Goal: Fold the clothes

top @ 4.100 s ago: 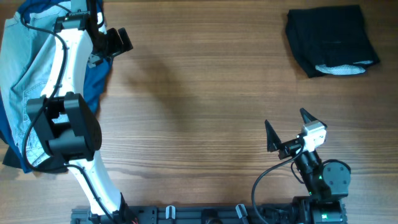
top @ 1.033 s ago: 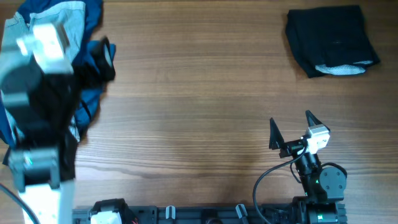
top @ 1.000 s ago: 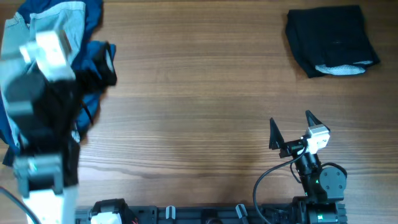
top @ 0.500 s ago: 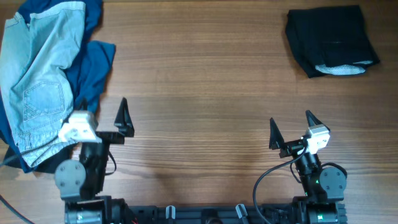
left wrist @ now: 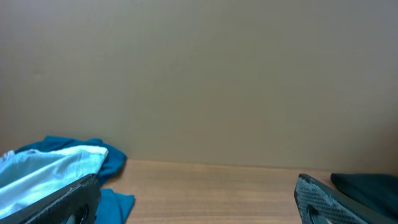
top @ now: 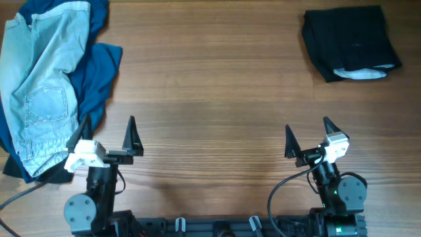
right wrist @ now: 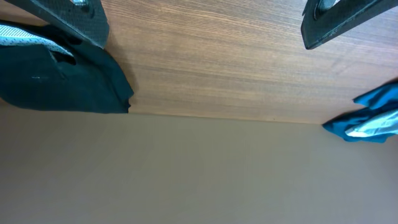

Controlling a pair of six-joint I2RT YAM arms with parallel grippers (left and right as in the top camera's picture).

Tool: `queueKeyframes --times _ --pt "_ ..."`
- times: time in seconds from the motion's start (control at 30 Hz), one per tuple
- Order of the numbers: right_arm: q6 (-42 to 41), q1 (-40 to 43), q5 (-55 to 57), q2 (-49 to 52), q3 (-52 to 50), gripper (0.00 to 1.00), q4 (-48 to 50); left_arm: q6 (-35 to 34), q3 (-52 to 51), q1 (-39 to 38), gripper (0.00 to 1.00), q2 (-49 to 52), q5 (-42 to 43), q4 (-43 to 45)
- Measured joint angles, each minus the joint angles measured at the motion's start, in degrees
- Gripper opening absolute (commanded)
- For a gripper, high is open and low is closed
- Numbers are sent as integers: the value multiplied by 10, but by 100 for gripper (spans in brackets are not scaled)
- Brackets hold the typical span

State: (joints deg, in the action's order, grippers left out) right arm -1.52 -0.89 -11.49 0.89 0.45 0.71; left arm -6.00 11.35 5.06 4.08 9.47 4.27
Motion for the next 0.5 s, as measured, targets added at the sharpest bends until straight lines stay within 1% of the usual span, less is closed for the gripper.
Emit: queueKeyframes --times 0.17,0.5 --pt "0 0 0 0 0 100 0 0 -38 0 100 -29 0 29" --pt "0 0 0 0 0 100 0 0 -78 0 100 -32 0 50"
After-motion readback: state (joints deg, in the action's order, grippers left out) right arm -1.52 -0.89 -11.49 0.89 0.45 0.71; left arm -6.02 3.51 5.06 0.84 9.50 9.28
